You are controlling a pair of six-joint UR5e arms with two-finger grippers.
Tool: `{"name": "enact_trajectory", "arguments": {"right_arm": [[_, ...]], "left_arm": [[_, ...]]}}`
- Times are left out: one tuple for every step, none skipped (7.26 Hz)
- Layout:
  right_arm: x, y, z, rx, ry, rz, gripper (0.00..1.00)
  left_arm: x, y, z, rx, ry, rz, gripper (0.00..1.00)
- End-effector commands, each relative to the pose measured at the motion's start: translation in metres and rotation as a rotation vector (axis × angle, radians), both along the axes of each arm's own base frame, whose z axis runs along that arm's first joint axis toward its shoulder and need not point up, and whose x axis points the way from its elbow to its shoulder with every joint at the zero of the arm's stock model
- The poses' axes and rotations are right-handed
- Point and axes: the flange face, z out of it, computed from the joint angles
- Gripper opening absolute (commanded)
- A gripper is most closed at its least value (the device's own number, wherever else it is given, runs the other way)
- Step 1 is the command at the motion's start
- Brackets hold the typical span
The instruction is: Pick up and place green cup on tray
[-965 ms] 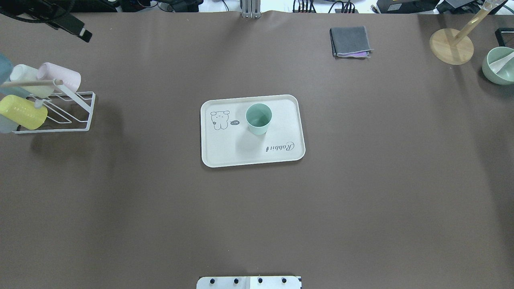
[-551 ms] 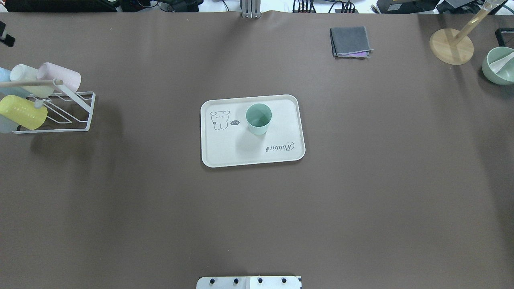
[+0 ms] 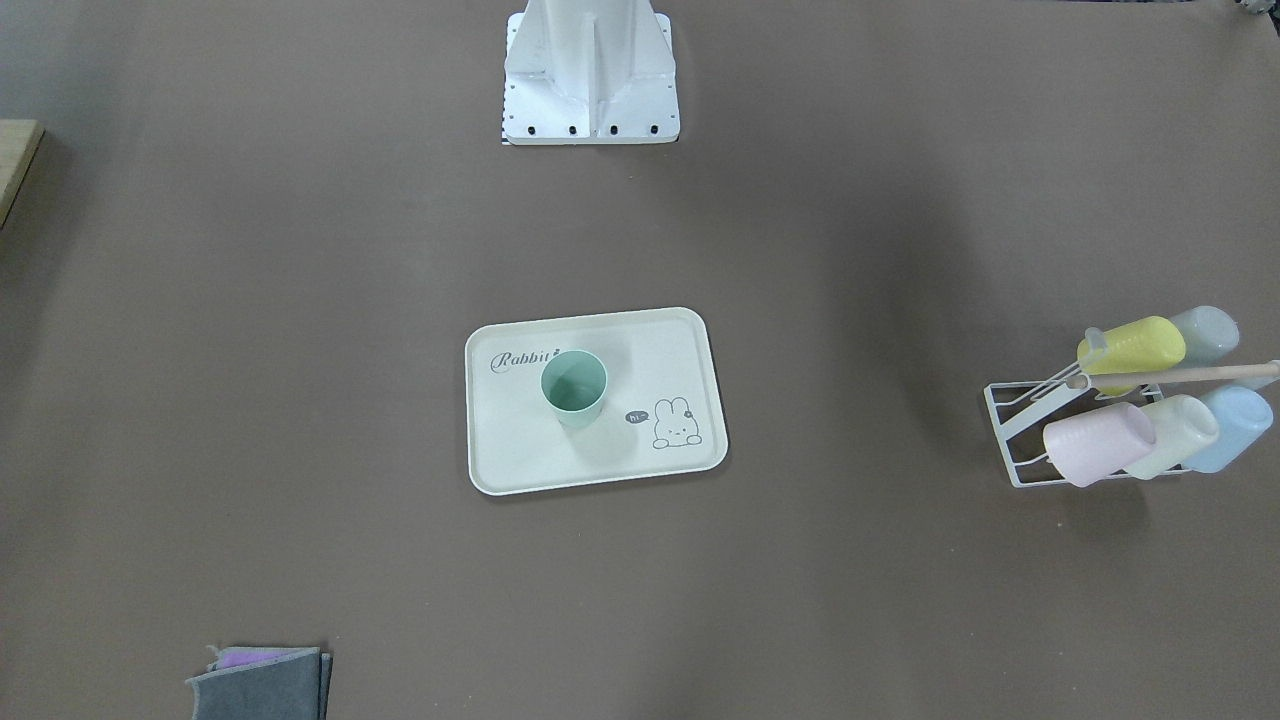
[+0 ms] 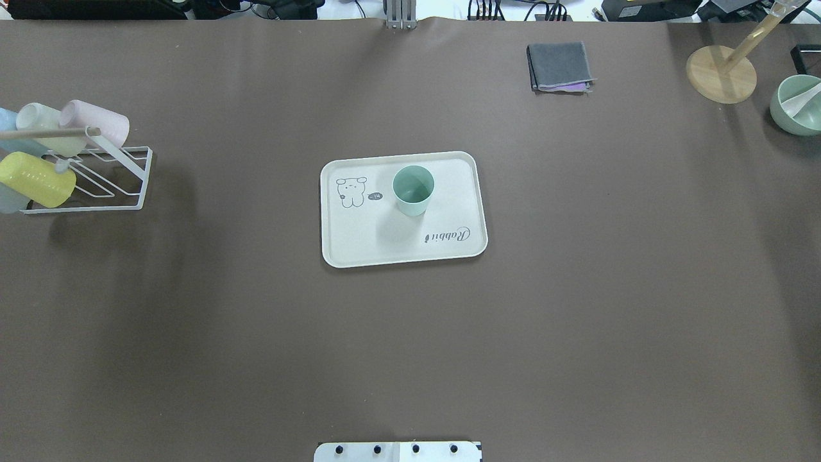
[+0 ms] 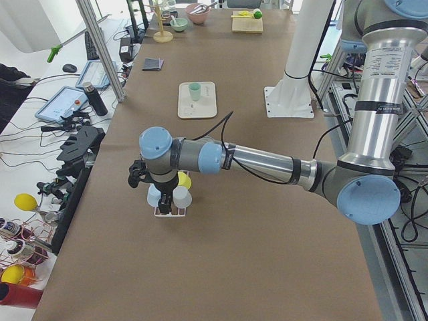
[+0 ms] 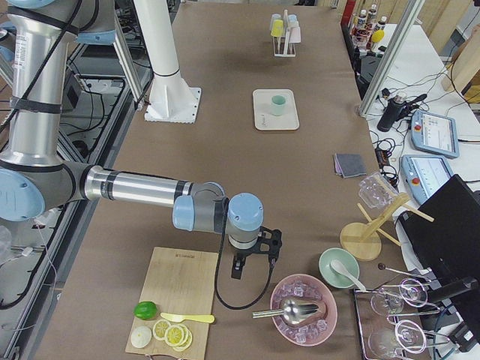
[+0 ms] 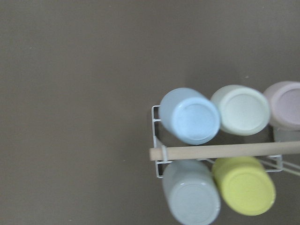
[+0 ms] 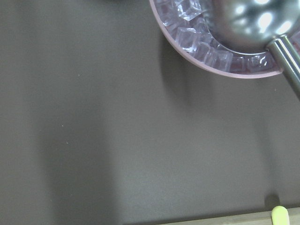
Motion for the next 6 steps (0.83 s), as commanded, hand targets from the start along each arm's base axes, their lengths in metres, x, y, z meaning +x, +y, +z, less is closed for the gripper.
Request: {"name": "enact_trajectory", "arguments": {"right_arm": [[0.0, -0.001, -0.001, 0.001, 0.0, 0.001, 1.0], [0.0, 0.0, 0.0, 0.0, 0.0, 0.0, 1.0], [0.0, -0.001, -0.001, 0.002, 0.0, 0.0, 1.0], [0.0, -0.001, -0.001, 0.002, 0.0, 0.0, 1.0], [0.0, -0.001, -0.001, 0.001, 0.0, 0.001, 1.0], [0.0, -0.001, -0.001, 0.001, 0.0, 0.001, 1.0]], "left_arm": [[-0.011, 0.005, 0.063, 0.009, -0.002, 0.099, 0.99], [-0.011, 0.007, 0.073, -0.012, -0.001, 0.098, 0.99], [-0.011, 0.008, 0.074, -0.007, -0.001, 0.096, 0.99], [-0.011, 0.008, 0.073, -0.008, -0.001, 0.091, 0.99], [-0.011, 0.006, 0.067, 0.002, 0.001, 0.09, 0.99], [-0.011, 0.007, 0.067, 0.004, 0.001, 0.091, 0.99]]}}
